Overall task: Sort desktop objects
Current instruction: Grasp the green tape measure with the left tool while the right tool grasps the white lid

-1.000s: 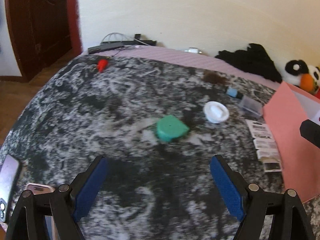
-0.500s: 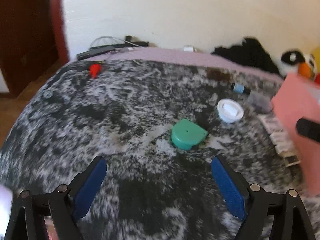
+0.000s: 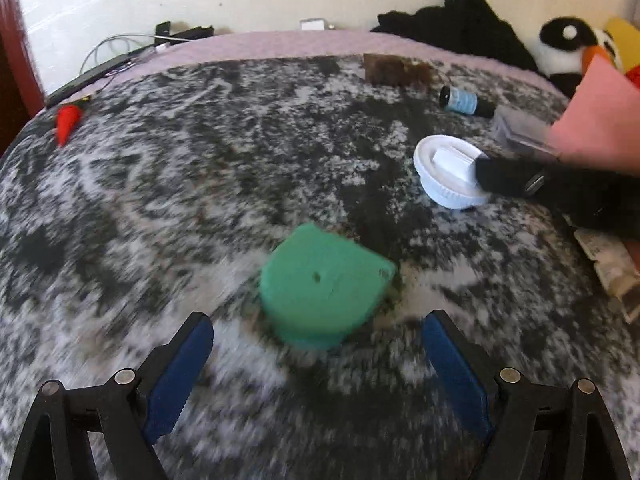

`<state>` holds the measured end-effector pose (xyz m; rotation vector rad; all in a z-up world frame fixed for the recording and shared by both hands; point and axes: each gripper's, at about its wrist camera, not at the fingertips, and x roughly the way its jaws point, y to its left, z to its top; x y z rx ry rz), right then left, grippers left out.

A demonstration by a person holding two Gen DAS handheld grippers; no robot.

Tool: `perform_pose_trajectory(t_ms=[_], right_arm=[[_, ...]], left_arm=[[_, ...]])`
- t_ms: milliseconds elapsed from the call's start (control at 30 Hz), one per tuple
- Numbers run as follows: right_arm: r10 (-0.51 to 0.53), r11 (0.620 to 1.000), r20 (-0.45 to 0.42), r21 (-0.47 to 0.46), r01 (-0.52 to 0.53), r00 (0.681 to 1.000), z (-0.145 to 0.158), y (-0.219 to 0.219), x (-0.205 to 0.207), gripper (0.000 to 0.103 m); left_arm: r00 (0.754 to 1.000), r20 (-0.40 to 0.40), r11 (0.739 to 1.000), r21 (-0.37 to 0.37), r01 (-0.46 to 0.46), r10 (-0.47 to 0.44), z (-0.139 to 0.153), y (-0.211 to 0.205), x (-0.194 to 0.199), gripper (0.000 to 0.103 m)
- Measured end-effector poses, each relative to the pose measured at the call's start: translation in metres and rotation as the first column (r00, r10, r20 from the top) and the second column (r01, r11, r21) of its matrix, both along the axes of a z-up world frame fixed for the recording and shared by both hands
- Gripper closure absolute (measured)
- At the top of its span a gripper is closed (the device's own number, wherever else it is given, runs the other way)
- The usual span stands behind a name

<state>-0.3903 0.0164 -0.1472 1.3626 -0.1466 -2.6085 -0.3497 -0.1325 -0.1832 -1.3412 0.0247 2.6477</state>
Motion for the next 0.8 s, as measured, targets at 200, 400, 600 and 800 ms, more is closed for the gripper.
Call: perform_pose_trajectory(t_ms=[200, 400, 600, 800], right_arm=[[0.04, 0.991, 0.031, 0.126, -0.043, 0.999, -0.043, -0.019, -0.033, 0.012], [0.089, 0.99, -0.045, 0.116, -0.083, 0.995, -0.039, -0.013, -0.04, 0.04], [0.116, 0.99, -0.094, 0.085, -0.108, 0.989, 0.001, -0.011, 0.001, 0.04], [0.108, 0.994, -0.121, 0.027, -0.105, 0.987, 0.048, -0.004, 0.074, 0.039]], left_arm=[[1.0, 0.006, 0.999, -0.037, -0.004, 0.004, -0.016, 0.012, -0.027, 0.016], [1.0, -0.02, 0.999, -0.036, 0.008, -0.009, -0.008, 0.01, -0.021, 0.039], [0.997, -0.063, 0.999, -0.028, -0.034, 0.032, 0.029, 0.0, 0.02, 0.043], [0.989, -0.142, 0.997, -0.044, -0.057, 0.05, 0.081, 0.007, 0.085, 0.083]])
